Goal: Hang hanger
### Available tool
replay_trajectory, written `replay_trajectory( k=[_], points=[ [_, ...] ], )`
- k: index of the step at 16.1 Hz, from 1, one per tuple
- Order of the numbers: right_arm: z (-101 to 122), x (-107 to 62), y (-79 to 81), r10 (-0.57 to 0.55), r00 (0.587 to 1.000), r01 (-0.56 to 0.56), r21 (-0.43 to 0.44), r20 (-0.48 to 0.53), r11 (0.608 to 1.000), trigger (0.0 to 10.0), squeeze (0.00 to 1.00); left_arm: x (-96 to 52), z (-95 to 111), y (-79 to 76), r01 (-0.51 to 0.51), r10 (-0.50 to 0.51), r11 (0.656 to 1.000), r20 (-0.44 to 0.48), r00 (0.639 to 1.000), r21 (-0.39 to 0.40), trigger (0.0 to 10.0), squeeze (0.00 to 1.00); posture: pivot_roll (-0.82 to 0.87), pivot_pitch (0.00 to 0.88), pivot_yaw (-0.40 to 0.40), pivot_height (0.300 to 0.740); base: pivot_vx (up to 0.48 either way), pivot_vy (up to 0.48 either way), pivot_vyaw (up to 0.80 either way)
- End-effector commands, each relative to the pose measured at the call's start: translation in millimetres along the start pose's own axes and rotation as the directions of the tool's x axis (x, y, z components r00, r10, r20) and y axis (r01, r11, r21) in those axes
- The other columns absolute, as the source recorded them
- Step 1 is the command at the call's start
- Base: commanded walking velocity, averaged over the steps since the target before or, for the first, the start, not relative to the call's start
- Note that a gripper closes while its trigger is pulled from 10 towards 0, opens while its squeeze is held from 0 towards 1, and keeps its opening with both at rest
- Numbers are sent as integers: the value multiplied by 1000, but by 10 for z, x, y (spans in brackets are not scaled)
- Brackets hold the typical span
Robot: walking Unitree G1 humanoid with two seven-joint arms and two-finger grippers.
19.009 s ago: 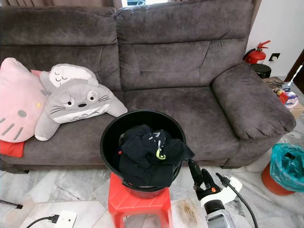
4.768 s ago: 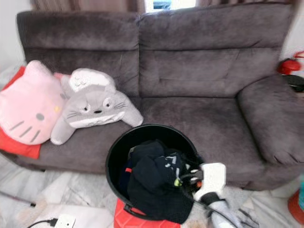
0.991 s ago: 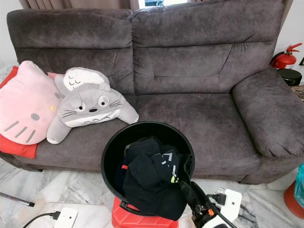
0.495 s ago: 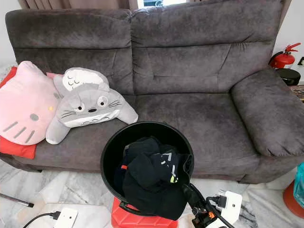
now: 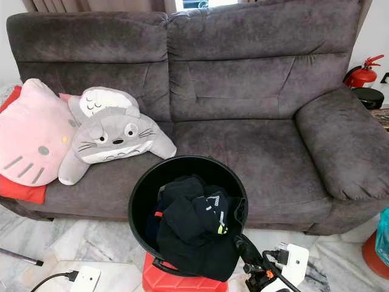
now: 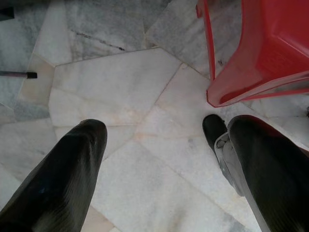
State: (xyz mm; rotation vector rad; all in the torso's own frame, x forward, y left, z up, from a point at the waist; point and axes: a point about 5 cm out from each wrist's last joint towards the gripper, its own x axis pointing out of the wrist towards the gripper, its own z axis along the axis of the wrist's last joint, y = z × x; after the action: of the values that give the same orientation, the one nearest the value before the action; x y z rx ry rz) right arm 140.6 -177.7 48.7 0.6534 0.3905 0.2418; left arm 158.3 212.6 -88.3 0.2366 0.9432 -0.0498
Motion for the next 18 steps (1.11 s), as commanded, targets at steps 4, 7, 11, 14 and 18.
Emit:
replay_trajectory(
  k=[4,7,11,14,18],
  points=[
    [45,9,84,51,999,-51,-26,7,998,0,0,-7,-30,59,-5,5,1000,-25,1000,6,10000,0,-242,0,95,740,0,0,0],
    [109,-97,230,183,982,-188,-111,-55,976,0,0,-8,-34,61,-4,4,1000,-25,1000,7,10000,0,-248,0,95,740,0,0,0],
    [163,-215,435,337,927,-365,-186,-168,912,0,0,-4,-30,33,3,-3,1000,-26,1000,6,10000,0,-253,0,95,740,0,0,0],
    [122,-263,445,348,901,-405,-218,-260,888,0,0,-3,-33,21,3,-2,1000,-30,1000,8,10000,0,-253,0,94,740,0,0,0],
    [327,-312,475,363,894,-436,-325,-262,839,0,0,-8,-48,37,0,1,1000,-36,999,11,10000,0,-260,0,100,740,0,0,0]
  ],
)
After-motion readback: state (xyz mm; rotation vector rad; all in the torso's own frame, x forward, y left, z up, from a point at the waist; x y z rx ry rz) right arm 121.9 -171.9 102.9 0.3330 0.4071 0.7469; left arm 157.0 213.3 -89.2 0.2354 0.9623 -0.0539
